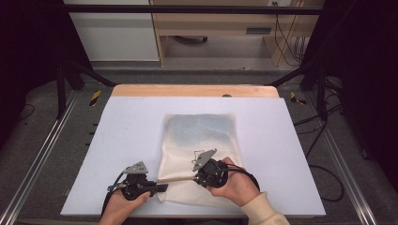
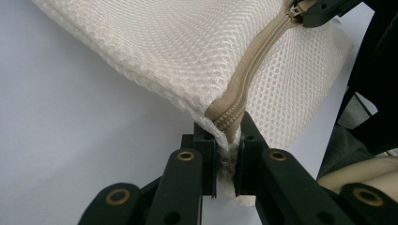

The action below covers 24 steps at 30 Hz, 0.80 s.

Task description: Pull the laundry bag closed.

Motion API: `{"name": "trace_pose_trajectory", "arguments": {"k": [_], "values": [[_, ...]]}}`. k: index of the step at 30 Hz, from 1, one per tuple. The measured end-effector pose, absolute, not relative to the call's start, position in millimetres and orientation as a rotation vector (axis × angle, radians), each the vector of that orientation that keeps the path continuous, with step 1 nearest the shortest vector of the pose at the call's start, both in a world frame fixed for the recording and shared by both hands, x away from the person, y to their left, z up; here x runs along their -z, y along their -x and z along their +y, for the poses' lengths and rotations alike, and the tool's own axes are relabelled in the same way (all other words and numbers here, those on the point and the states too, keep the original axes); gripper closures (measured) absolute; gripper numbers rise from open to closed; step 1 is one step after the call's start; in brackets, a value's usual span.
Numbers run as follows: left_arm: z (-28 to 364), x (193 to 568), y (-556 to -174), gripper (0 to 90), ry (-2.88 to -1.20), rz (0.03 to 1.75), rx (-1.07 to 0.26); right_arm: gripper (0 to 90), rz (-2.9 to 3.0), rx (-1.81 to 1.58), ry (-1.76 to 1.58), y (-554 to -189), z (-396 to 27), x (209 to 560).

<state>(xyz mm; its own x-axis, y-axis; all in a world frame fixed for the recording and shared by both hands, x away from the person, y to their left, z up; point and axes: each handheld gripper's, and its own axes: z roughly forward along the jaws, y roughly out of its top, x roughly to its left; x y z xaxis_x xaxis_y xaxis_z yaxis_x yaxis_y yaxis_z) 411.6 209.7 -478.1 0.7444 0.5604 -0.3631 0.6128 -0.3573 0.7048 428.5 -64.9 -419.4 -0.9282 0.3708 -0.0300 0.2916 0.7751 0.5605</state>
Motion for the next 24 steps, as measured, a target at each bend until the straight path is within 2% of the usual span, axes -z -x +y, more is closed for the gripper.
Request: {"name": "trace_pose_trajectory", "arguments": {"k": [24], "values": [[210,479,-412,82.4,-2.05,0.885,0.071,82.1,2.802,-0.838,-0.601,-424,-100,412]]}}
